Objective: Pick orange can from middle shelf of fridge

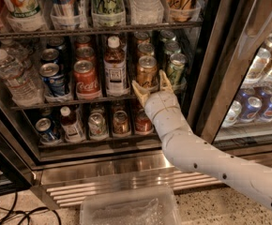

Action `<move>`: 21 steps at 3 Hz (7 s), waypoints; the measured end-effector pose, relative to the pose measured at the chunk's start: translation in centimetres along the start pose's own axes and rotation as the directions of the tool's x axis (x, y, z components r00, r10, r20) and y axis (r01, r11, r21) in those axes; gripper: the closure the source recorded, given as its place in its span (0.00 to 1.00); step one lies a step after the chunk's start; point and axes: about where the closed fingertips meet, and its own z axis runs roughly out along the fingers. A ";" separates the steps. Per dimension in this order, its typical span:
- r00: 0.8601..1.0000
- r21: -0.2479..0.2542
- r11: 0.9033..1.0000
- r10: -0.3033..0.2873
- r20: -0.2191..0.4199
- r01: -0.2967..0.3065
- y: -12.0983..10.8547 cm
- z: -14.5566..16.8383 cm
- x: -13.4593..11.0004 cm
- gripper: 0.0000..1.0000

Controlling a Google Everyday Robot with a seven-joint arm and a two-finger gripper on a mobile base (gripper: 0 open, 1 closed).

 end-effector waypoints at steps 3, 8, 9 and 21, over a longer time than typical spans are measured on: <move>1.000 0.030 0.999 0.013 0.006 -0.014 -0.8 2.1 0.2 0.38; 0.999 0.027 0.999 0.046 0.012 -0.046 -1.0 3.3 -0.4 1.00; 0.998 0.017 0.998 0.054 0.011 -0.054 -0.9 3.4 -1.1 1.00; 0.846 -0.688 0.670 -0.167 -0.507 -0.280 8.7 -7.1 -0.5 1.00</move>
Offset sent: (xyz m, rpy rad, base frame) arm 0.0248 -0.0048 -0.0012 0.0076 -0.0099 -0.0347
